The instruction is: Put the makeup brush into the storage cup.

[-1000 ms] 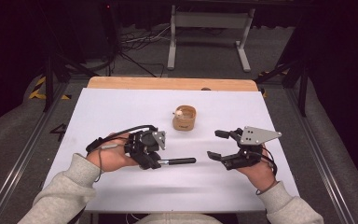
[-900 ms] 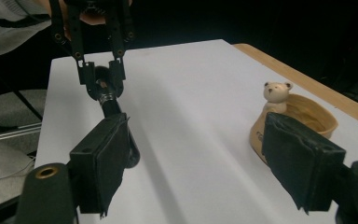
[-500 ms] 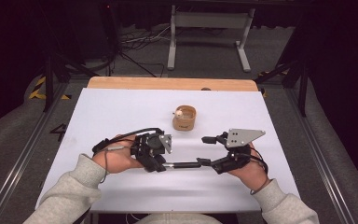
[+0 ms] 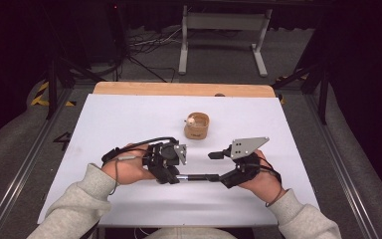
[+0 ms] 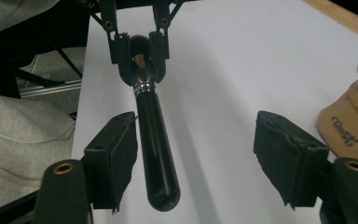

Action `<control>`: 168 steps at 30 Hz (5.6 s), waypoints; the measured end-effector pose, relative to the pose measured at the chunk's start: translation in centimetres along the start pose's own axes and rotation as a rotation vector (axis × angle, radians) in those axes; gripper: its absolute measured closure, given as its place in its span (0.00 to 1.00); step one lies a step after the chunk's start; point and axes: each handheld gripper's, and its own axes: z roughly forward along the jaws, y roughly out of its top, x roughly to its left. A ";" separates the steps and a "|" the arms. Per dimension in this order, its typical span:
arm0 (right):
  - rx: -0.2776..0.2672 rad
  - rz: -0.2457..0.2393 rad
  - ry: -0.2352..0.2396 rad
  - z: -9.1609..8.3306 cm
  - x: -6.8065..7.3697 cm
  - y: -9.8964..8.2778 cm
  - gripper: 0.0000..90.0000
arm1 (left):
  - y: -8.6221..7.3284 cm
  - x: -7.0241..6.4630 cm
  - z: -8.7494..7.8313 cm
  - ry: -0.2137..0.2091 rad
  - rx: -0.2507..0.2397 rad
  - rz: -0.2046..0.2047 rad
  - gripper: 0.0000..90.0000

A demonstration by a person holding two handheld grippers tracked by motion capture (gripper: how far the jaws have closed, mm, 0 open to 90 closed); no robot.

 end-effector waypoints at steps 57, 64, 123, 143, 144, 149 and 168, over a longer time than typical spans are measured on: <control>0.291 -0.015 0.158 1.8 0.2 0.6 0.83 | 0.3 0.0 0.4 0.007 0.040 0.023 0.78; 0.272 -0.020 0.183 1.6 -0.1 0.4 0.83 | 0.4 0.1 0.3 0.001 0.028 0.026 0.78; 0.231 0.021 0.163 0.4 -1.0 -2.0 0.70 | -2.5 0.4 -0.3 0.022 0.002 -0.019 0.93; 0.302 -0.046 0.102 0.3 0.0 2.2 0.62 | -0.9 0.3 0.2 0.015 0.027 -0.002 0.94; 0.308 -0.049 0.101 0.4 0.0 2.4 0.62 | -0.9 0.3 0.2 0.018 0.029 -0.002 0.94; 0.334 -0.057 0.098 1.0 0.4 3.2 0.62 | -0.7 0.3 0.3 0.012 0.028 -0.006 0.94; 0.438 -0.052 0.125 3.7 0.9 4.3 0.64 | -0.2 0.5 0.8 0.007 0.035 -0.003 0.94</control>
